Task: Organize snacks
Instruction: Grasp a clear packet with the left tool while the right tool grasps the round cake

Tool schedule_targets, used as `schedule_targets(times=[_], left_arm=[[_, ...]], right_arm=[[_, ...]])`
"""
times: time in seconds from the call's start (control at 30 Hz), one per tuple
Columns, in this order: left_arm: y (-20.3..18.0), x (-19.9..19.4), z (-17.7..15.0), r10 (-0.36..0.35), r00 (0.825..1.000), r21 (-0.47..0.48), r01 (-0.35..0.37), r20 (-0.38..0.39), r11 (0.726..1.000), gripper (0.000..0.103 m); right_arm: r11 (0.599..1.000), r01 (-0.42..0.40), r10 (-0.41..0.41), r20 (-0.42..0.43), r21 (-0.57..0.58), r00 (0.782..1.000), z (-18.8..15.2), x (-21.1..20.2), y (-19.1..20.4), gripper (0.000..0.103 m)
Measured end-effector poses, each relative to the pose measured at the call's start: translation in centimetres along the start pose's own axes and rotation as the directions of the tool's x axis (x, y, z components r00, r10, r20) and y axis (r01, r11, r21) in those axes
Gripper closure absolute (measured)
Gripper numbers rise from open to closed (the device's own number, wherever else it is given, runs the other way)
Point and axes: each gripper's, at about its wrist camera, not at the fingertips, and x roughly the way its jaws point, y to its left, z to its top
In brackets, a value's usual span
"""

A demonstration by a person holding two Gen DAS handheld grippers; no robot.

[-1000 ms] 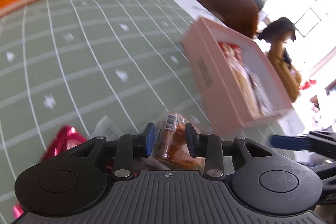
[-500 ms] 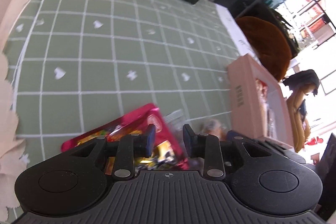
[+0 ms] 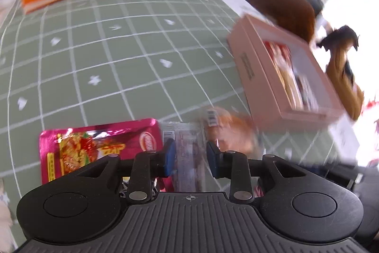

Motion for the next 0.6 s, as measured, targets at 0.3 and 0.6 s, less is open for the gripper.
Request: schedule_targets(times=[0.3, 0.6], left_arm=[[1.6, 0.0, 3.1, -0.091, 0.985, -0.155, 0.113, 0.146, 0.981, 0.07], [0.0, 1.7, 1.4, -0.307, 0.951, -0.137, 0.301, -0.026, 0.944, 0.08]], right_arm=[[0.997, -0.001, 0.0, 0.017, 0.077, 1.0, 0.1, -0.4, -0.7, 0.044], [0.991, 0.006, -0.012, 0.04, 0.135, 0.999, -1.9, -2.9, -2.2, 0.043]])
